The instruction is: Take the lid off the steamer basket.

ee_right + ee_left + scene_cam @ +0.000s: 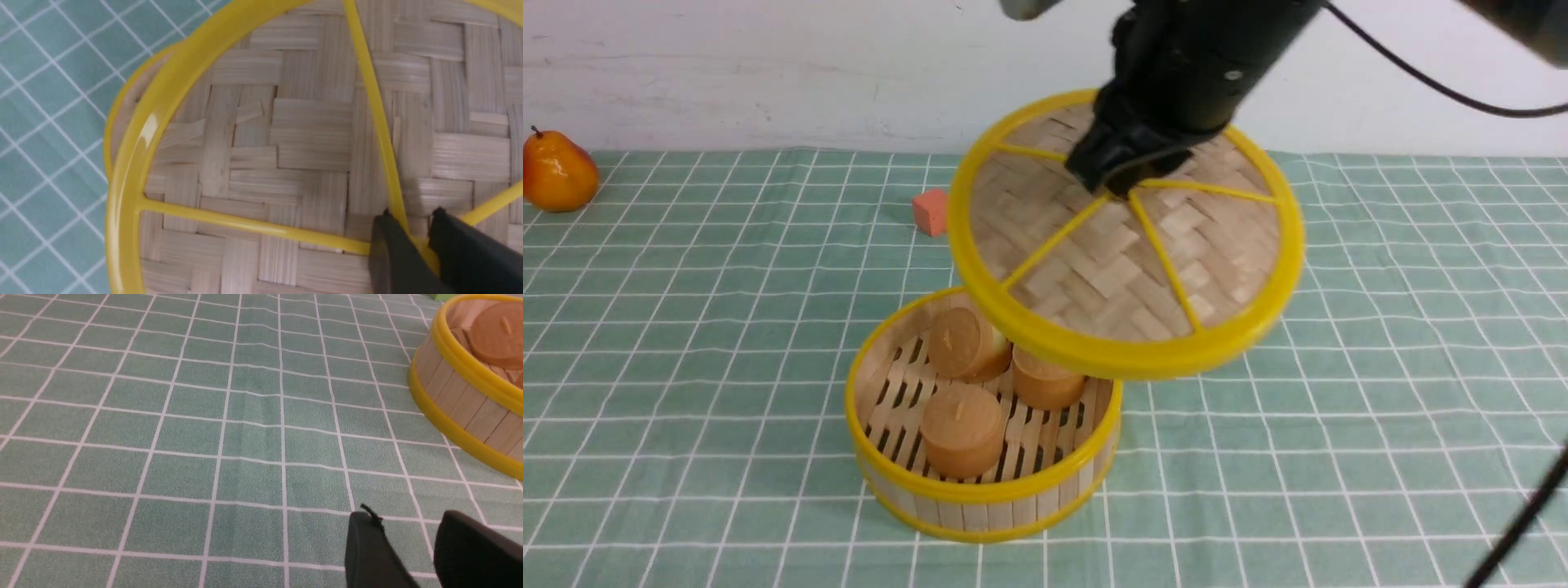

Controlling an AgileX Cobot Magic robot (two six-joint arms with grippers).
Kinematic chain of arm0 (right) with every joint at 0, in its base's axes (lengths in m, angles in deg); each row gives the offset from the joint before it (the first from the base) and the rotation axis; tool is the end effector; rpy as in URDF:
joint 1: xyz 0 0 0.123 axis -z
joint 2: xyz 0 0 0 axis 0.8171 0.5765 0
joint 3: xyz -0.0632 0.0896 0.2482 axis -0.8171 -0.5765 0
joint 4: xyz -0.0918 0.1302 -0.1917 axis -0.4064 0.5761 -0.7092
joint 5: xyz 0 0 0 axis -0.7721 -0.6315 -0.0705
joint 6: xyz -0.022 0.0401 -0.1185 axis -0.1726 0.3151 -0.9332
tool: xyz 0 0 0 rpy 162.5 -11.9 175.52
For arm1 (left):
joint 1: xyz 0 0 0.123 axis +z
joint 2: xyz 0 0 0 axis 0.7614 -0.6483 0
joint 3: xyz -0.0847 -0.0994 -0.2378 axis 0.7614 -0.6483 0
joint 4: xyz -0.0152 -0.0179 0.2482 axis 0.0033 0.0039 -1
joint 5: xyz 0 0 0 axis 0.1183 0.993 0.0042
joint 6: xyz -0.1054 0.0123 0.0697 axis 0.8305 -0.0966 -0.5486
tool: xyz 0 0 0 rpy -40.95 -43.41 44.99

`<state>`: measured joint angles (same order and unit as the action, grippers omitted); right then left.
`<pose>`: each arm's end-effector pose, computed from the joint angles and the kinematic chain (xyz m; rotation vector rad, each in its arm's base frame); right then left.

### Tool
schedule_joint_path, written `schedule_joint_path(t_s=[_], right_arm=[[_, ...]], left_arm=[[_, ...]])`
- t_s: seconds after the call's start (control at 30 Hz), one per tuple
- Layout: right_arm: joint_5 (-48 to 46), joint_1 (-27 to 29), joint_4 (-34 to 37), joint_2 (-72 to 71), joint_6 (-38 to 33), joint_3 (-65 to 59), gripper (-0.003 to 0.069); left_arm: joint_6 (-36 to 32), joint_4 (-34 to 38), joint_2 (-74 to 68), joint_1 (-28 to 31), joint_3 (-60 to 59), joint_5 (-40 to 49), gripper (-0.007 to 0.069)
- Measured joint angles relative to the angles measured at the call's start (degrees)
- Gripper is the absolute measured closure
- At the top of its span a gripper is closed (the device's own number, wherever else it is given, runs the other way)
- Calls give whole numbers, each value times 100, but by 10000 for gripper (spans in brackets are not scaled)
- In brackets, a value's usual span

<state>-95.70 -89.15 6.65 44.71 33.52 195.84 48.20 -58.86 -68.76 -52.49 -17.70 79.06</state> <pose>0.3298 0.2278 0.3629 -0.9645 2.3585 0.1872 0.0976 -0.0028 0.1567 -0.1437 1.8934 -0.1484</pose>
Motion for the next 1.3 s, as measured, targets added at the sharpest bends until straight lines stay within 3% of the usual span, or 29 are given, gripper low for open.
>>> schedule_joint_path(t_s=[0.2, 0.33, 0.47, 0.8, 0.97, 1.0, 1.1, 1.3], right_arm=[[531, 1097, 80, -1172, 237, -2803, 580], [1781, 1740, 521, -1307, 366, -4018, 580], [3084, 1977, 984, -1105, 366, -4794, 580], [4188, 1991, 1095, -292, 366, -4945, 563], [4237, 1998, 1099, -181, 366, -4925, 440], [4101, 2003, 1099, -237, 366, -4846, 369], [3689, 2003, 1099, -536, 366, -4660, 302], [3244, 2003, 1093, -1863, 304, -4543, 300]], left_arm=[[0, 0, 0, 0, 0, 0, 386], [0, 0, 0, 0, 0, 0, 386], [0, 0, 0, 0, 0, 0, 386], [0, 0, 0, 0, 0, 0, 386], [0, 0, 0, 0, 0, 0, 386], [0, 0, 0, 0, 0, 0, 386], [0, 0, 0, 0, 0, 0, 386], [0, 0, 0, 0, 0, 0, 386]])
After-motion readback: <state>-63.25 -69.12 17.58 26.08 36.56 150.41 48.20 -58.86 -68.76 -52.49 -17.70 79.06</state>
